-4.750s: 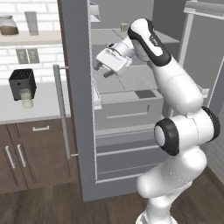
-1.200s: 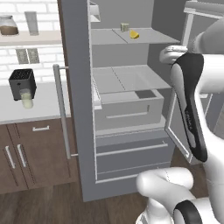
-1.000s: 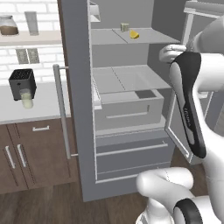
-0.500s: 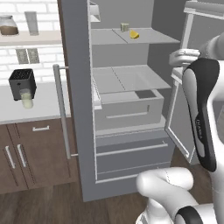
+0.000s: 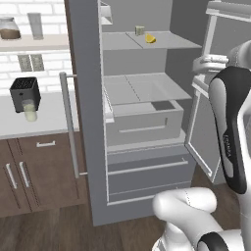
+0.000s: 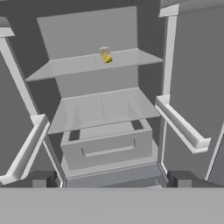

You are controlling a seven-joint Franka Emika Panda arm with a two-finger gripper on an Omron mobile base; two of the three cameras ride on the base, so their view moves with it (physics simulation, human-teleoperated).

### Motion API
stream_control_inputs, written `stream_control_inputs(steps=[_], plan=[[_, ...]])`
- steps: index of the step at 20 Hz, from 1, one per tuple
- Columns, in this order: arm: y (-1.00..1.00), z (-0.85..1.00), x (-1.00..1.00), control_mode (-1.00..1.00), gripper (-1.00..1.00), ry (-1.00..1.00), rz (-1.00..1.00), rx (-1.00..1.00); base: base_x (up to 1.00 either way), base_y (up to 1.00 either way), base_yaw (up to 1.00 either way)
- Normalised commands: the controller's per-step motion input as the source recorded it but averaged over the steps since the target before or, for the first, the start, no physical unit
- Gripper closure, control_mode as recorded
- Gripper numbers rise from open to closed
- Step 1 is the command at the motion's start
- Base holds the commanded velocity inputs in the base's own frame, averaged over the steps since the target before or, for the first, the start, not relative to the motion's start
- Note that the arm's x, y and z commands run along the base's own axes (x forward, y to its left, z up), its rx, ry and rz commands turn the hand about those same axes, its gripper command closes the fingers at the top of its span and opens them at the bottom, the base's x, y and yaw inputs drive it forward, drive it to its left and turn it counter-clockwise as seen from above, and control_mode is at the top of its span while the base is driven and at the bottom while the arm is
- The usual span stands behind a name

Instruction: Grab a lemon wedge from the fridge and one ice cube from the ice bowl, and put them in the glass of lemonade.

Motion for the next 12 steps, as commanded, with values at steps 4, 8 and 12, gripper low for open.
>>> stream_control_inputs(steps=[4, 8, 12], plan=[[-0.02, 0.01, 0.02, -1.0, -1.0, -0.05, 0.03, 0.0, 0.0, 0.0, 0.0], [0.0, 0.0, 0.0, 1.0, -1.0, 0.0, 0.0, 0.0, 0.41, 0.0, 0.05], [0.0, 0.0, 0.0, 1.0, -1.0, 0.0, 0.0, 0.0, 0.6, 0.06, 0.02]])
